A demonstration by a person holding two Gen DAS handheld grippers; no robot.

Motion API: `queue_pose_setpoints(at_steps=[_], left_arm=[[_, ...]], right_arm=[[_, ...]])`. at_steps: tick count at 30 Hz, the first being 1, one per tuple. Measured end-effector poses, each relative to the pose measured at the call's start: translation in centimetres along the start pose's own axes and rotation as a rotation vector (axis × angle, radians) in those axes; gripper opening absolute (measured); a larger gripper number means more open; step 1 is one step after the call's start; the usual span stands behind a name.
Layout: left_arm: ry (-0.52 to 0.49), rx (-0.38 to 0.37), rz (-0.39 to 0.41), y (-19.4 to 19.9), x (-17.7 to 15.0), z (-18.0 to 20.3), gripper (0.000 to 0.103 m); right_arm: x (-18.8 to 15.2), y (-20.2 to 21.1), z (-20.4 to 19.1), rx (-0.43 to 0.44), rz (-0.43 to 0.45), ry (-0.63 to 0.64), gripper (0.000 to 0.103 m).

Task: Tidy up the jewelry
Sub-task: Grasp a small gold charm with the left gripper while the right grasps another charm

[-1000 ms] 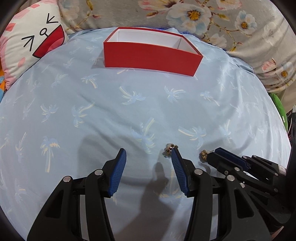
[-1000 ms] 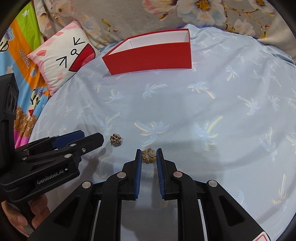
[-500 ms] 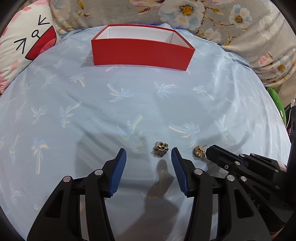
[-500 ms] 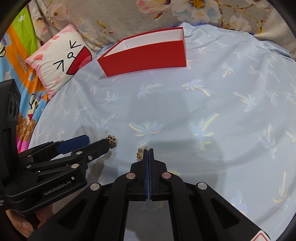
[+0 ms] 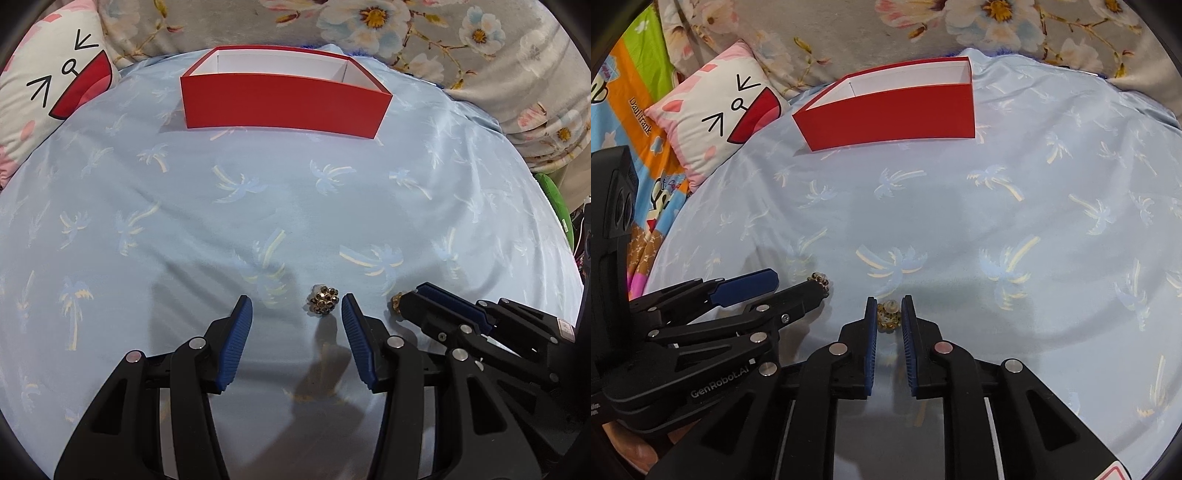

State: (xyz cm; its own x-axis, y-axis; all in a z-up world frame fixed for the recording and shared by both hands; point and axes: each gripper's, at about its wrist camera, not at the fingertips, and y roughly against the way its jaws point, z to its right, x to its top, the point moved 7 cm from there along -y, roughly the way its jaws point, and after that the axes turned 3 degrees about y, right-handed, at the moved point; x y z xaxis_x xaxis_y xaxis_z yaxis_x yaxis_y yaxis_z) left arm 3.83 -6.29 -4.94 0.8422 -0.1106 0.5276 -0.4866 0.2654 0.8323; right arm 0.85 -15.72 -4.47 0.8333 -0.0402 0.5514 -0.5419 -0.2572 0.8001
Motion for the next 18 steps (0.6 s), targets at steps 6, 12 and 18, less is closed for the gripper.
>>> queue_pose_setpoints(at_steps=[6, 12, 18], left_arm=[[0.009, -0.001, -0.001, -0.05, 0.01, -0.14, 0.047], [0.010, -0.001, -0.003, -0.22, 0.09, -0.18, 0.047], [-0.004, -0.018, -0.006, -0.50, 0.38, 0.54, 0.043]], right_arm=[[0.19, -0.61, 0.14, 0.001, -0.005, -0.008, 0.012], [0.41, -0.71, 0.03, -0.005, 0.001, -0.001, 0.008], [0.48, -0.02, 0.56, -0.009, 0.013, -0.018, 0.008]])
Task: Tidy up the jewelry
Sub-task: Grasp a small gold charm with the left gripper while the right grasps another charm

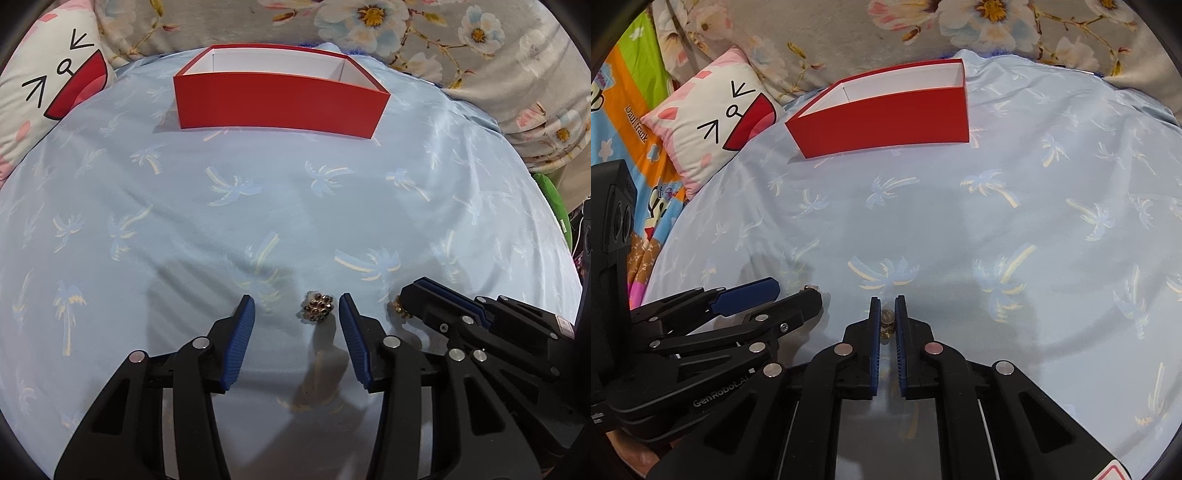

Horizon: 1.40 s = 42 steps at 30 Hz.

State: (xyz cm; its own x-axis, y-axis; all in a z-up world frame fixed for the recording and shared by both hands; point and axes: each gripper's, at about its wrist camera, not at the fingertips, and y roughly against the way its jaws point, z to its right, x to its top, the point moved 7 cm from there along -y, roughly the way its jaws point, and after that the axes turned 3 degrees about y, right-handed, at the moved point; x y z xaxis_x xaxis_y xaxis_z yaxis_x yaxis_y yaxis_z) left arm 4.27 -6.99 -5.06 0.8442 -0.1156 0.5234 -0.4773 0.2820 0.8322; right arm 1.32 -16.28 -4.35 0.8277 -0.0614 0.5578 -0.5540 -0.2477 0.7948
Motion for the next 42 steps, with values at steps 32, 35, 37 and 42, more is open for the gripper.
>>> queue_pose_setpoints(at_steps=[32, 35, 37, 42], left_arm=[[0.036, -0.031, 0.015, 0.9, 0.7, -0.8, 0.014], [0.043, -0.031, 0.023, 1.2, 1.1, -1.0, 0.014], [0.045, -0.031, 0.027, 1.5, 1.5, -1.1, 0.014], [0.047, -0.032, 0.060, 2.6, 3.2, -1.3, 0.014]], right_arm=[[0.8, 1.5, 0.4, 0.009, 0.035, -0.029, 0.008], [1.1, 1.9, 0.3, 0.013, 0.045, -0.028, 0.008], [1.4, 2.2, 0.2, 0.014, 0.054, -0.023, 0.008], [3.0, 2.8, -0.1, 0.017, 0.080, -0.009, 0.008]])
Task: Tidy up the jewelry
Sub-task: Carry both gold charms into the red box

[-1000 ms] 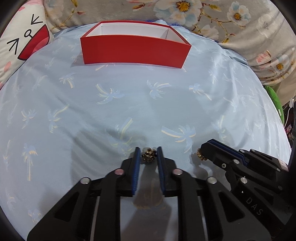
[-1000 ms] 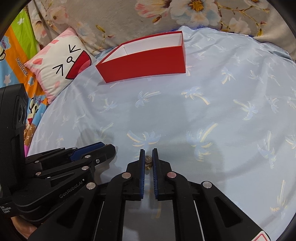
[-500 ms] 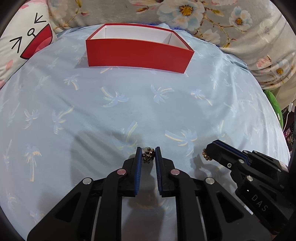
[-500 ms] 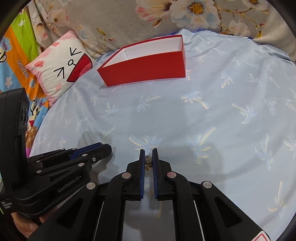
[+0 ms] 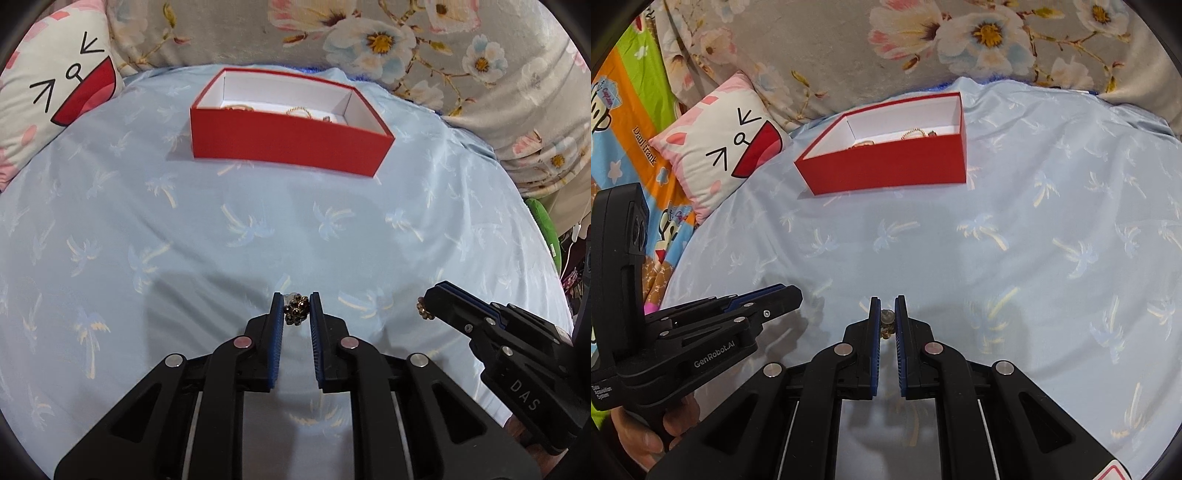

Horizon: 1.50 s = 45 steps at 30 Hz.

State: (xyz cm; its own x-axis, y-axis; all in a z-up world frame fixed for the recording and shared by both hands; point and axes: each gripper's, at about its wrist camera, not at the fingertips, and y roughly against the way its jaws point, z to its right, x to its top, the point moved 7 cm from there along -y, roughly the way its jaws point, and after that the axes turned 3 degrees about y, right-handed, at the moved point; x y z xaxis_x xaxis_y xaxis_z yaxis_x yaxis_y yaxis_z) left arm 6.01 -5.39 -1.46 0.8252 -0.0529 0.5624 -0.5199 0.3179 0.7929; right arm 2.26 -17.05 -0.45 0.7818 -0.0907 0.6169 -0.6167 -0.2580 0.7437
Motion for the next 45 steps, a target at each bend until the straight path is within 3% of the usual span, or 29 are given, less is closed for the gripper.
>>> queue_pose_setpoints(at_steps=[11, 21, 34, 45], left_arm=[[0.003, 0.014, 0.090, 1.0, 7.0, -0.8, 0.014], [-0.013, 0.047, 0.164, -0.7, 14.7, -1.3, 0.014], [-0.017, 0.089, 0.147, -7.6, 21.1, -2.1, 0.014], [-0.016, 0.107, 0.118, -12.1, 22.9, -2.3, 0.014]], right_arm=[[6.9, -0.8, -0.9, -0.017, 0.071, 0.063, 0.008], [13.8, -3.3, -0.6, -0.027, 0.126, 0.091, 0.008], [19.9, -10.1, 2.4, -0.050, 0.112, 0.038, 0.008], [21.8, -14.2, 4.3, -0.070, 0.096, 0.016, 0.008]])
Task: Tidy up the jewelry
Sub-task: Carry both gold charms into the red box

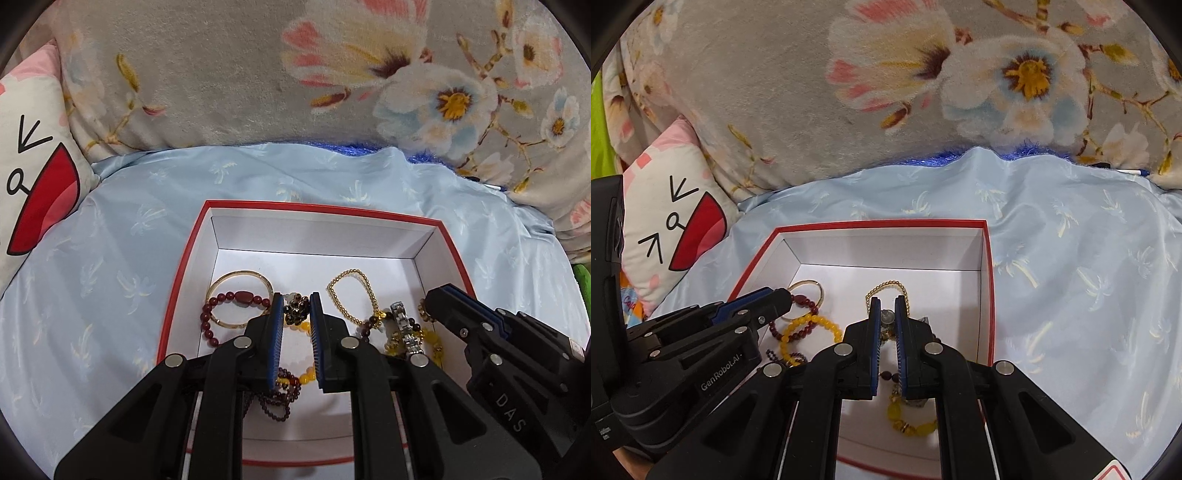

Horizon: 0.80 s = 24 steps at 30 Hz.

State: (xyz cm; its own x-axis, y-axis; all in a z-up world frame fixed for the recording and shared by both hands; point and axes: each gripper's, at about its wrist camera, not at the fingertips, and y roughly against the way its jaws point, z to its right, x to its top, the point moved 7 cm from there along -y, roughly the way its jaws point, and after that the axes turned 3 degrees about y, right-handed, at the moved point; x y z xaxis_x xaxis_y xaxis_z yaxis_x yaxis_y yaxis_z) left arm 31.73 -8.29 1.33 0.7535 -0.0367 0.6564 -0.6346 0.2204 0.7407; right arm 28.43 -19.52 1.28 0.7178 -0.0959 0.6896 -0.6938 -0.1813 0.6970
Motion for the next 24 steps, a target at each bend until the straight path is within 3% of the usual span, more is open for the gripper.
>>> queue_pose_setpoints(at_steps=[21, 24], left_arm=[[-0.008, 0.021, -0.030, -3.1, -0.5, 0.0, 0.014], [-0.008, 0.027, -0.032, -3.2, -0.6, -0.1, 0.015]], right_arm=[[0.2, -3.4, 0.2, -0.033, -0.038, 0.016, 0.009], [0.2, -3.4, 0.3, -0.039, -0.032, 0.016, 0.014]])
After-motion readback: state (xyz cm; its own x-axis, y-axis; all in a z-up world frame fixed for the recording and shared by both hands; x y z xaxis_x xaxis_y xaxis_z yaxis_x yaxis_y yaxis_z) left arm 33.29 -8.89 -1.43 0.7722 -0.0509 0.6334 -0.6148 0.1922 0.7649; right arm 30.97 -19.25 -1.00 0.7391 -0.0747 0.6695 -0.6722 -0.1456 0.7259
